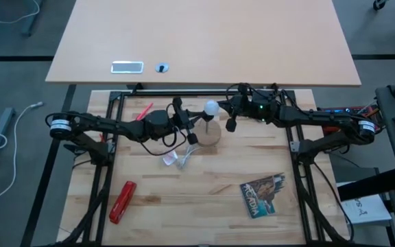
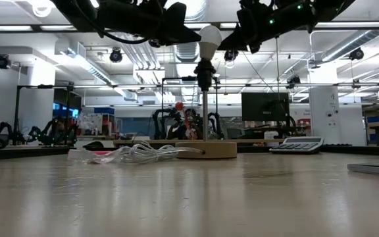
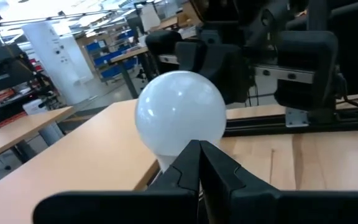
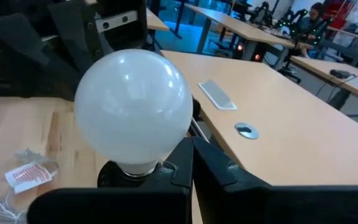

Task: Screw lightbulb
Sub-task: Remove the lightbulb from the lamp

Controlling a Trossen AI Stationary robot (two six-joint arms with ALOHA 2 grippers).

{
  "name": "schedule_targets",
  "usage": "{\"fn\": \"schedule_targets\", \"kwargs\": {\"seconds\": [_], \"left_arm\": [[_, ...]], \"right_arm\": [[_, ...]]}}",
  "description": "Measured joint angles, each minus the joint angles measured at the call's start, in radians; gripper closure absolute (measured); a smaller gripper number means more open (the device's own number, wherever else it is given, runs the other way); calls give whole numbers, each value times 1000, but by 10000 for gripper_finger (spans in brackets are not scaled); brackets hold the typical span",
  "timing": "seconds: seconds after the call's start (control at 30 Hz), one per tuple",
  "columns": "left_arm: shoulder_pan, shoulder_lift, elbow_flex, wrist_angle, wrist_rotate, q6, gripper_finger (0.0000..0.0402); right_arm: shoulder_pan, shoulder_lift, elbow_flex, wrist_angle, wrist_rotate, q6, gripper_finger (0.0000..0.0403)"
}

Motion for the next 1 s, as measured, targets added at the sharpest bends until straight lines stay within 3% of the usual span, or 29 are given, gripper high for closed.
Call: {"fn": "schedule_targets", "kwargs": {"seconds": [0.77, 1.0], "left_arm": [[3, 0, 0, -28, -54, 8, 402], [3, 0, -1, -43, -112, 13, 402]], "right_arm": [[-27, -26, -1, -128, 22, 10, 403], [-55, -29, -1, -163, -102, 37, 395]]}}
